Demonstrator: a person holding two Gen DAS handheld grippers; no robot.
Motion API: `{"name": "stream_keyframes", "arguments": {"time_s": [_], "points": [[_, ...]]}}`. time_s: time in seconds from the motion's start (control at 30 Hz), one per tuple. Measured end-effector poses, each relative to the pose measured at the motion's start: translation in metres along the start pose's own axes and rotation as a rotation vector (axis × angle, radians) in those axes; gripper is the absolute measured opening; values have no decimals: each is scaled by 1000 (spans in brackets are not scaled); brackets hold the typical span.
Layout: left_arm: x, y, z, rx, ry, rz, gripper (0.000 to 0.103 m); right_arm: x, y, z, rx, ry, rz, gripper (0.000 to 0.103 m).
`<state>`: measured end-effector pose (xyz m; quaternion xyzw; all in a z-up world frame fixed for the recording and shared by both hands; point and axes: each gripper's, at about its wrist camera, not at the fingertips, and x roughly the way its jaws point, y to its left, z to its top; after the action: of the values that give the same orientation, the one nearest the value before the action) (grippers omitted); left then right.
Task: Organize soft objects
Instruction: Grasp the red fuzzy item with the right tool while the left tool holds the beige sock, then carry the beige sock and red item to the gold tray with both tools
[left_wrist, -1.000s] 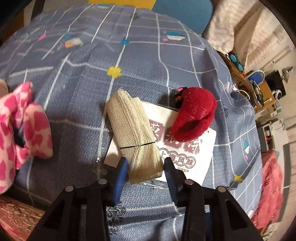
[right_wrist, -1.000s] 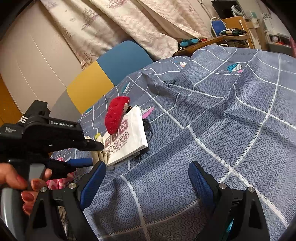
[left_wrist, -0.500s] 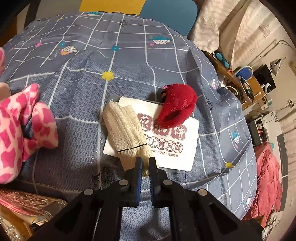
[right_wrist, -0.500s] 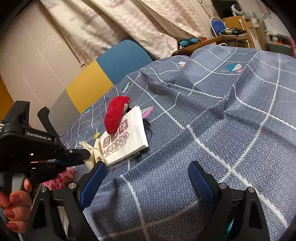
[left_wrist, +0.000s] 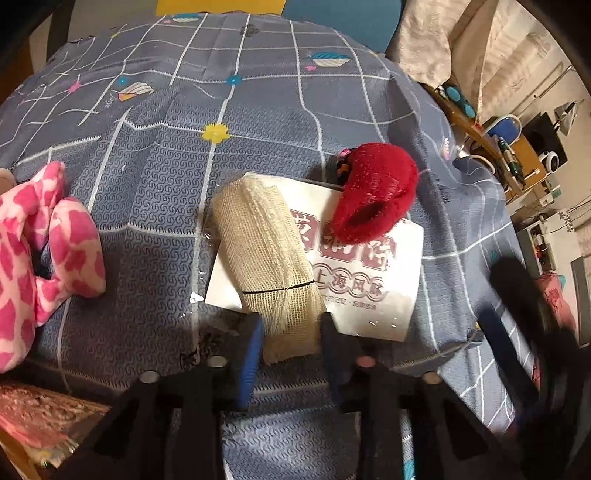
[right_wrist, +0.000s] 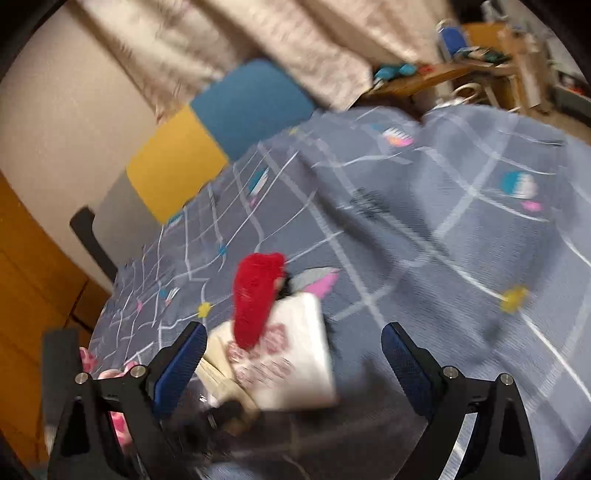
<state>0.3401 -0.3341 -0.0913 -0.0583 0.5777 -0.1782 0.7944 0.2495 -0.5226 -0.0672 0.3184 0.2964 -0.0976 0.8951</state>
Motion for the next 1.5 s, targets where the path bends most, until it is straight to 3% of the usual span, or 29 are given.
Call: {"name": "stream_keyframes", "arguments": {"time_s": [0.07,0.17,0.23,0.3,0.33,0.37,0.43,0.53,0.67,0.83,0.93,1.07,1.3,1.5], "points": [[-6,-1,-4,15,-6,-23,9,19,11,13,-10,55,20,96],[-13,-2,-11,36,-6,-42,7,49,23,32,3,105,50,96],[-16,-3,-14,47,0,-53,7,74,30,39,-10,179,14,94],[-18,-4,-17,53,-1,-62,7,94,38,39,-48,224,-28,79],[-19,-4,-17,58,-3,-64,7,101,42,37,-73,237,-46,59],[-19,-4,-18,60,-2,-64,7,105,44,36,-98,244,-60,45],[-18,-4,-17,59,9,-64,10,111,45,33,-161,260,-88,36],[-11,-8,-13,48,26,-45,29,91,37,33,-152,203,-53,26],[-4,-9,-9,16,53,-17,40,49,21,32,-137,97,-26,26],[11,-6,-4,-21,73,7,43,-6,-7,10,-59,32,8,26],[8,-7,-7,-5,32,15,39,-31,-25,-14,-3,20,25,26],[-7,-6,-12,12,-9,-23,7,-53,-42,-45,87,2,49,26],[-23,-2,-26,42,-29,-46,5,-79,-52,-83,182,-11,81,26],[-38,-10,-45,70,-26,-127,5,-108,-51,-93,177,-57,72,26]]}}
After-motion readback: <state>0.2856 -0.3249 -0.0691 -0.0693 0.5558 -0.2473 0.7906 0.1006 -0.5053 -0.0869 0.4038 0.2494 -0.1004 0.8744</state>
